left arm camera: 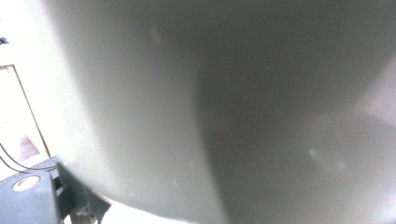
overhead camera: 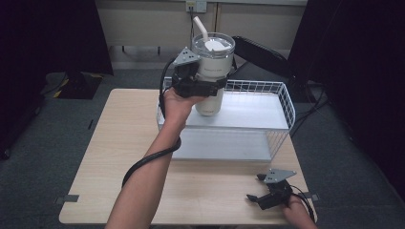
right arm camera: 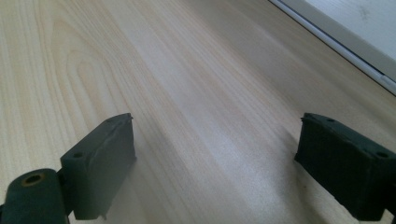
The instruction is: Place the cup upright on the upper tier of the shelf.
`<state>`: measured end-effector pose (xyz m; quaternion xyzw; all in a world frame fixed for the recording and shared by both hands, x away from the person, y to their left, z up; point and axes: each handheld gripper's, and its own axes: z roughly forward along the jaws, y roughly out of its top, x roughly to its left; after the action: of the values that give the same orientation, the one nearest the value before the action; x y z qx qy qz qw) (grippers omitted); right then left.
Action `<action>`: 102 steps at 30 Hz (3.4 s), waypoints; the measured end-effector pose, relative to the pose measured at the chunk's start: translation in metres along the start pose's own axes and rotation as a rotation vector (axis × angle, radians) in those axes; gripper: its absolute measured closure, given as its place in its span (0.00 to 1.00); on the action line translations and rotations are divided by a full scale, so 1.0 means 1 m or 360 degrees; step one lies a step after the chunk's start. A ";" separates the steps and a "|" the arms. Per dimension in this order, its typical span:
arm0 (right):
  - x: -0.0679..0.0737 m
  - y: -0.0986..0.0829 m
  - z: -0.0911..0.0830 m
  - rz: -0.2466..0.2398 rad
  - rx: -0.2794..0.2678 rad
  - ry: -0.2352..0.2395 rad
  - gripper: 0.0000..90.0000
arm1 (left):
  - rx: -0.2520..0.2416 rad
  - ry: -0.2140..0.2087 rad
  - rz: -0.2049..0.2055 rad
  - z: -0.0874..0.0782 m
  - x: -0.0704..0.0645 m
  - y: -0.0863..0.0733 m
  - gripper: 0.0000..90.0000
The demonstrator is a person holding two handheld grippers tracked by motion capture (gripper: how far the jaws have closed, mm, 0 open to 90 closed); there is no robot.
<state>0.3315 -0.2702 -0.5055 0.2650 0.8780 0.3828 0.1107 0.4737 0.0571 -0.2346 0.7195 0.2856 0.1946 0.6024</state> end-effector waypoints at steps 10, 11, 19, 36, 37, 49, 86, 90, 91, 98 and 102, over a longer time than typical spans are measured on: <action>0.000 0.000 0.000 0.0000 0.0000 -0.0001 0.12 | 0.0022 0.0023 0.0010 0.010 -0.002 -0.002 0.11; 0.000 0.000 0.000 0.0000 0.0000 -0.0001 0.12 | 0.0023 0.0025 0.0010 0.011 -0.001 -0.003 0.11; 0.000 0.000 0.000 -0.0001 0.0000 -0.0002 0.12 | 0.0021 0.0056 0.0021 0.016 -0.001 -0.006 0.11; 0.000 0.000 0.000 0.0000 0.0000 -0.0001 0.12 | 0.0023 0.0118 0.0006 0.022 0.002 -0.013 0.11; 0.000 0.000 0.000 0.0000 0.0000 -0.0001 0.12 | 0.0019 0.0118 0.0006 0.022 0.003 -0.014 0.11; 0.000 0.000 0.000 -0.0001 0.0000 0.0000 0.12 | 0.0019 0.0148 0.0017 0.021 0.006 -0.015 0.11; 0.000 0.000 0.000 -0.0001 -0.0002 -0.0001 0.12 | -0.0020 0.0199 0.0014 0.030 0.008 -0.022 0.10; 0.000 0.000 0.000 -0.0001 -0.0001 0.0000 0.12 | -0.0016 0.0195 0.0023 0.030 0.008 -0.022 0.10; 0.000 0.000 0.000 -0.0001 -0.0002 -0.0001 0.12 | -0.0018 0.0188 0.0026 0.029 0.008 -0.022 0.10; 0.000 0.000 0.000 -0.0001 -0.0001 0.0000 0.12 | -0.0034 0.0165 0.0030 0.025 0.010 -0.025 0.10; 0.000 0.000 0.000 -0.0001 -0.0001 -0.0001 0.12 | -0.0043 0.0176 0.0026 0.025 0.009 -0.026 0.10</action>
<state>0.3311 -0.2706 -0.5057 0.2647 0.8780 0.3831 0.1111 0.4917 0.0469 -0.2655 0.7018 0.3099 0.2428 0.5936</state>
